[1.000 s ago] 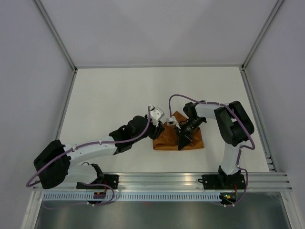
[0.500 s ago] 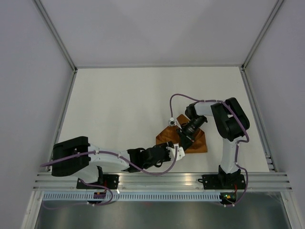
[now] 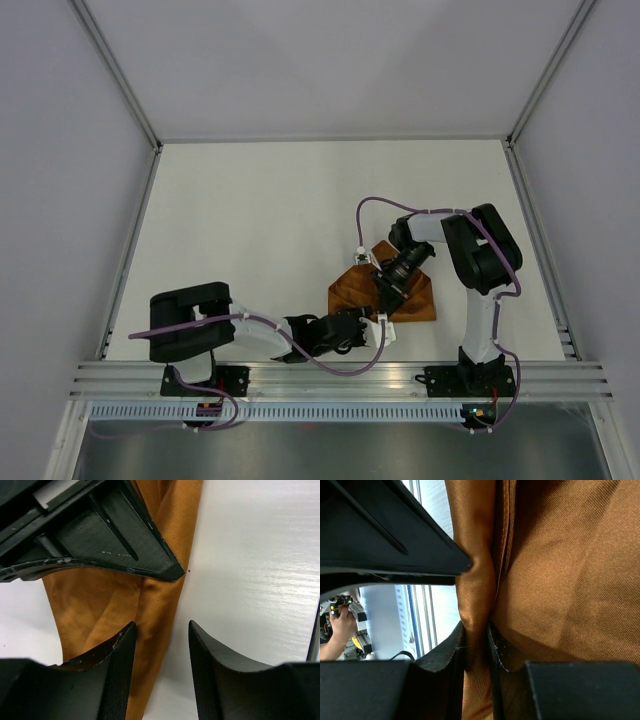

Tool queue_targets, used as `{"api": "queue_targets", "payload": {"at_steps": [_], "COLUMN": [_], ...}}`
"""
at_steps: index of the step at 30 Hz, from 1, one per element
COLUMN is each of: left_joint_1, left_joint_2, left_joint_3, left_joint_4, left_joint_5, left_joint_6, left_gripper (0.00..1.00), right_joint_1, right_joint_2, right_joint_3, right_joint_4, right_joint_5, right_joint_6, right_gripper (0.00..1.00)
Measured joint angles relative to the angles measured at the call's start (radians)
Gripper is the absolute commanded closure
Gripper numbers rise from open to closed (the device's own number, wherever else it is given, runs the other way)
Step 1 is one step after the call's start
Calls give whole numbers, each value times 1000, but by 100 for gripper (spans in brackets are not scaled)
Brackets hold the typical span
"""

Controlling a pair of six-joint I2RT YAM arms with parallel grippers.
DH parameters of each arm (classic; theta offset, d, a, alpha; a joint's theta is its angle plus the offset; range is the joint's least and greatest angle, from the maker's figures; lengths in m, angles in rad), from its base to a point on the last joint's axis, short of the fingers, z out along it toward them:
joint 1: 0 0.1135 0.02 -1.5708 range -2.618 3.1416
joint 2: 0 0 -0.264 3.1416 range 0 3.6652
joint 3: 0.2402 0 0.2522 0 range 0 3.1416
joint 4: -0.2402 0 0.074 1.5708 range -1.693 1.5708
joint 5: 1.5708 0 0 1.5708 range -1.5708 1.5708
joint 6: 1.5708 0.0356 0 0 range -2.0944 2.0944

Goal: Fold the napkin, place the utensils inside, and roll it up
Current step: Roll the napkin at the center of the board.

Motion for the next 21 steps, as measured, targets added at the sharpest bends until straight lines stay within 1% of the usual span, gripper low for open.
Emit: {"api": "queue_targets", "payload": {"at_steps": [7, 12, 21], "left_joint_1": [25, 58, 76], "left_joint_2": [60, 63, 101], "left_joint_3": [35, 48, 84], "left_joint_4": [35, 33, 8], "left_joint_5": [32, 85, 195], "left_joint_6": [13, 13, 8], "left_gripper": [49, 50, 53], "right_joint_1": [0, 0, -1], "right_joint_2": [5, 13, 18], "right_joint_3": [6, 12, 15], "right_joint_4": [-6, -14, -21], "right_joint_5": [1, 0, 8], "right_joint_6": [0, 1, 12], "right_gripper": [84, 84, 84]}}
